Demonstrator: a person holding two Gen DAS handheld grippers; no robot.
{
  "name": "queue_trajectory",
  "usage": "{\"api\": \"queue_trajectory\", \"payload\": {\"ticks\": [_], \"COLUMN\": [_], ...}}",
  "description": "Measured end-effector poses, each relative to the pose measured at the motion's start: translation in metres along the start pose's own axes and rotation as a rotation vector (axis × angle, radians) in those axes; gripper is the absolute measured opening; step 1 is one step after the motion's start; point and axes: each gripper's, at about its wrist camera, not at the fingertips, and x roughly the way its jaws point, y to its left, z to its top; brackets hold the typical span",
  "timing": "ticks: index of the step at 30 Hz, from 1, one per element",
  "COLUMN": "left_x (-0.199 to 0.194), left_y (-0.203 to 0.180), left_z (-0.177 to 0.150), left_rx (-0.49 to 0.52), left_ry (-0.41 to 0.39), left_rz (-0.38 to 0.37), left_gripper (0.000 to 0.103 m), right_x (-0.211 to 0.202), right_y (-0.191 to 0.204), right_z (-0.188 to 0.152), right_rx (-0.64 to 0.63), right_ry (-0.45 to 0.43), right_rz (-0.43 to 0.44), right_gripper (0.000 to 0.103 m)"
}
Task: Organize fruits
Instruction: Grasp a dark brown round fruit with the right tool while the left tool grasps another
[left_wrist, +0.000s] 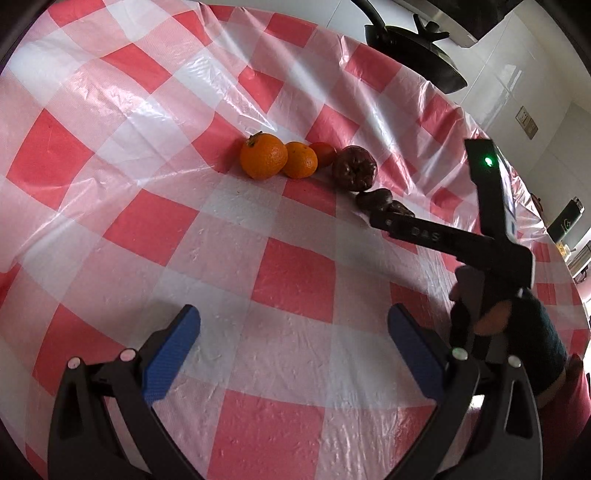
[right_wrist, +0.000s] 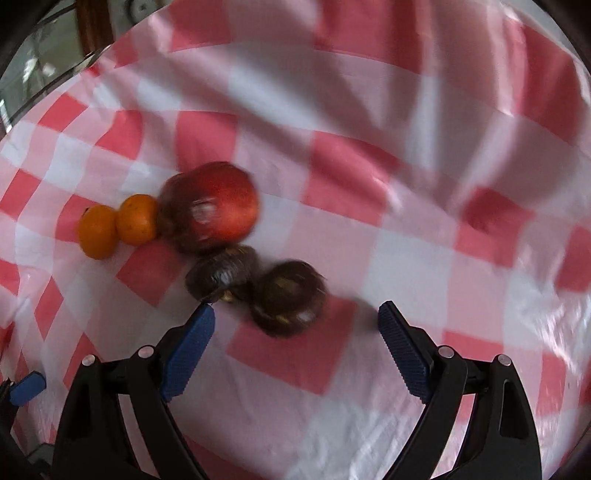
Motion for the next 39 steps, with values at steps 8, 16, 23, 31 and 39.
{"api": "queue_trajectory", "payload": {"ticks": [8,16,23,31,39], "left_x": [-0.001,-0.001,0.003,0.063,0.127], "left_y": [0.0,0.001,-0.009,-0.064,-0.079], "left_z": [0.0,0.0,0.001,0.029,0.083], "left_rx": [-0.001,0.0,0.024,0.193,0.206], "left_ry": [0.001,0.003,0.042,0.118,0.122], "left_rz": [0.0,0.002,0.008,0.084,0.172], "left_gripper": [0.102,0.102,0.102,0.102,0.1], "right_x": [-0.01,-0.045,-0.091,-0.087,-0.088], "right_y": [0.014,0.004,-0.025,-0.068,-0.072], "right_z": [-0.008,-0.035,-0.071,-0.098,-0.097], "right_rx": [-0.023,0.062,0.122,0.304,0.306], "right_ry": [-0.039,-0.082,-0.129,-0.119,-0.125], "right_rz": [0.032,0.043,-0.007,-0.006,0.003], "right_gripper": [0.039,0.039,0.039,0.039,0.039]}}
